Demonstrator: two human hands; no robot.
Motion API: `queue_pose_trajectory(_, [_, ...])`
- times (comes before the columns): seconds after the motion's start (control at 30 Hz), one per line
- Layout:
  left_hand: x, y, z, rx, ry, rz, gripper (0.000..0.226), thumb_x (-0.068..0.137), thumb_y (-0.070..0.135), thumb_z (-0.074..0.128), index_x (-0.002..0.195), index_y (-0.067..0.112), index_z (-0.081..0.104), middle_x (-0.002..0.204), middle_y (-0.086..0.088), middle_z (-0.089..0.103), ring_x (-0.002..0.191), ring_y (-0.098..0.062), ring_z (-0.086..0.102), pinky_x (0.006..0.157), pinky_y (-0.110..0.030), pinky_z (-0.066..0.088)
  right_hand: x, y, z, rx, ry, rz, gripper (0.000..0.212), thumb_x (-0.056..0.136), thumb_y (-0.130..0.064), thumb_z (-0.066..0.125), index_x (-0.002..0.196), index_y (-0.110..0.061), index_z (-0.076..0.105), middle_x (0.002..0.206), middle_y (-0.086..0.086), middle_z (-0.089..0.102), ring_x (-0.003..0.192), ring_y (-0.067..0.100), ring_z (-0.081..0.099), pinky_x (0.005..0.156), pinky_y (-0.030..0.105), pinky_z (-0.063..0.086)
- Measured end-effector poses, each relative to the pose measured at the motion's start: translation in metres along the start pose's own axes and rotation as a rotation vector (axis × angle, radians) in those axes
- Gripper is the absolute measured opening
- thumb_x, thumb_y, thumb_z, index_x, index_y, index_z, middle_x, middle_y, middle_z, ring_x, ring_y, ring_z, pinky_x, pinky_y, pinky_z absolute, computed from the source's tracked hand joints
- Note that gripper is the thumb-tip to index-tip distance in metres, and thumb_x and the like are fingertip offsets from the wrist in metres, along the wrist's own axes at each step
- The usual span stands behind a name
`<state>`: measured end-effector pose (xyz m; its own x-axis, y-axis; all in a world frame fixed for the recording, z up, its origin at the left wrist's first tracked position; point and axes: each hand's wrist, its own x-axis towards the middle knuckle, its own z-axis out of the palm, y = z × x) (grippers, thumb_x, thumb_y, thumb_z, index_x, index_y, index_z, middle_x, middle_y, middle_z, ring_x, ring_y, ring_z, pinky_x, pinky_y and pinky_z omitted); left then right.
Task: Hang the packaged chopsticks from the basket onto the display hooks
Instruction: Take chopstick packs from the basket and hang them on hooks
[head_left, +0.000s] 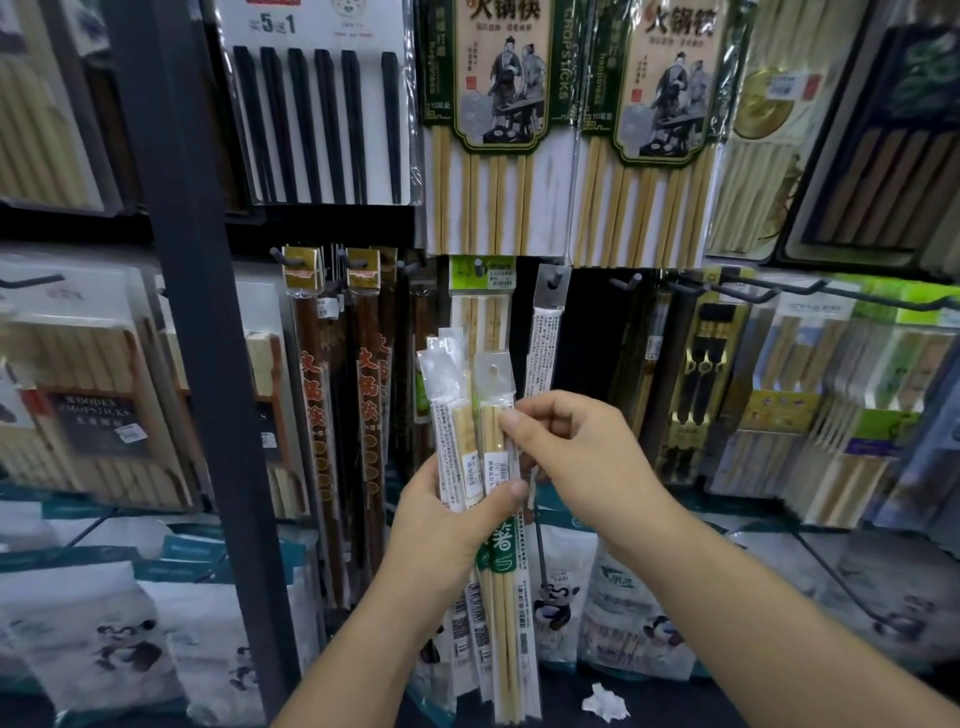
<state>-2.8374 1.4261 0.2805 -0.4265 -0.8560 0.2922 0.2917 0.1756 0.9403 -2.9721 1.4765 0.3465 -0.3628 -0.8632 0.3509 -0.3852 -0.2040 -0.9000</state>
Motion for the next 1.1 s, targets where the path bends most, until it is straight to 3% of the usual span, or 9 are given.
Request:
queue_pose_trajectory(0.17, [0.0, 0.0, -0.001, -0.017, -0.001, -0.027, 0.033, 0.073, 0.029, 0.087, 0.103, 0.037, 0.075, 0.107, -0.003, 0.079, 0.1, -0.023, 0.076, 0.09, -0.045, 0.058, 0.001, 0.002, -0.005, 0.061, 0.01, 0.06, 0.008, 0.093, -0.029, 0.072, 0.087, -0.024, 0.074, 0.077, 0.002, 0.071, 0.071, 0.011, 0.063, 0.072, 0.031, 0.057])
queue_pose_trajectory(0.3, [0.001, -0.004, -0.002, -0.023, 0.037, -0.027, 0.031, 0.07, 0.038, 0.087, 0.098, 0.035, 0.074, 0.097, -0.008, 0.079, 0.091, -0.025, 0.077, 0.082, -0.041, 0.06, 0.007, -0.009, -0.012, 0.089, 0.124, -0.006, 0.01, 0.097, -0.021, 0.067, 0.1, -0.03, 0.069, 0.084, 0.015, 0.069, 0.067, 0.015, 0.058, 0.064, 0.03, 0.053])
queue_pose_trajectory(0.37, [0.002, -0.006, -0.005, -0.01, 0.061, -0.025, 0.034, 0.068, 0.044, 0.086, 0.097, 0.032, 0.073, 0.091, -0.012, 0.078, 0.088, -0.028, 0.076, 0.087, -0.049, 0.06, 0.015, -0.018, -0.019, 0.108, 0.198, -0.057, 0.009, 0.096, -0.022, 0.068, 0.099, -0.029, 0.07, 0.084, 0.01, 0.071, 0.068, 0.019, 0.062, 0.065, 0.031, 0.055])
queue_pose_trajectory(0.47, [0.003, -0.008, -0.007, -0.001, 0.065, -0.031, 0.036, 0.067, 0.047, 0.087, 0.096, 0.033, 0.072, 0.091, -0.011, 0.078, 0.092, -0.03, 0.075, 0.095, -0.058, 0.056, 0.029, -0.03, -0.027, 0.105, 0.282, -0.114, 0.007, 0.095, -0.029, 0.069, 0.089, -0.028, 0.073, 0.075, -0.009, 0.07, 0.068, 0.004, 0.062, 0.065, 0.019, 0.053])
queue_pose_trajectory(0.7, [0.002, -0.006, -0.006, 0.023, 0.055, -0.041, 0.026, 0.076, 0.034, 0.089, 0.095, 0.037, 0.072, 0.091, -0.011, 0.078, 0.09, -0.028, 0.076, 0.093, -0.055, 0.057, 0.045, -0.038, -0.025, 0.097, 0.3, -0.106, 0.02, 0.099, -0.032, 0.065, 0.086, -0.019, 0.072, 0.075, -0.002, 0.061, 0.066, 0.002, 0.053, 0.062, 0.011, 0.047])
queue_pose_trajectory(0.77, [0.001, -0.006, -0.006, 0.013, 0.064, -0.042, 0.023, 0.075, 0.031, 0.087, 0.093, 0.036, 0.073, 0.091, -0.011, 0.078, 0.088, -0.03, 0.076, 0.091, -0.055, 0.059, 0.045, -0.041, -0.024, 0.086, 0.299, -0.112, 0.02, 0.099, -0.032, 0.064, 0.086, -0.019, 0.072, 0.077, 0.005, 0.065, 0.07, 0.005, 0.056, 0.07, 0.019, 0.051])
queue_pose_trajectory(0.83, [0.001, -0.005, -0.007, 0.01, 0.072, -0.046, 0.023, 0.076, 0.029, 0.086, 0.093, 0.037, 0.073, 0.092, -0.011, 0.078, 0.088, -0.031, 0.076, 0.09, -0.053, 0.06, 0.045, -0.044, -0.022, 0.095, 0.3, -0.117, 0.02, 0.099, -0.031, 0.064, 0.088, -0.018, 0.073, 0.089, 0.013, 0.07, 0.077, 0.014, 0.061, 0.08, 0.034, 0.056])
queue_pose_trajectory(0.9, [0.002, -0.005, -0.007, 0.015, 0.074, -0.047, 0.022, 0.081, 0.024, 0.085, 0.095, 0.038, 0.073, 0.094, -0.01, 0.078, 0.089, -0.031, 0.076, 0.089, -0.051, 0.061, 0.046, -0.046, -0.021, 0.102, 0.312, -0.122, 0.021, 0.099, -0.031, 0.063, 0.088, -0.016, 0.073, 0.091, 0.015, 0.07, 0.078, 0.015, 0.061, 0.081, 0.038, 0.056])
queue_pose_trajectory(1.1, [0.002, -0.006, -0.008, 0.017, 0.077, -0.053, 0.025, 0.084, 0.02, 0.084, 0.098, 0.038, 0.073, 0.1, -0.007, 0.079, 0.092, -0.03, 0.076, 0.085, -0.043, 0.061, 0.054, -0.04, -0.017, 0.076, 0.361, -0.112, 0.028, 0.099, -0.029, 0.063, 0.085, -0.006, 0.069, 0.066, -0.003, 0.053, 0.06, 0.005, 0.047, 0.057, 0.015, 0.043])
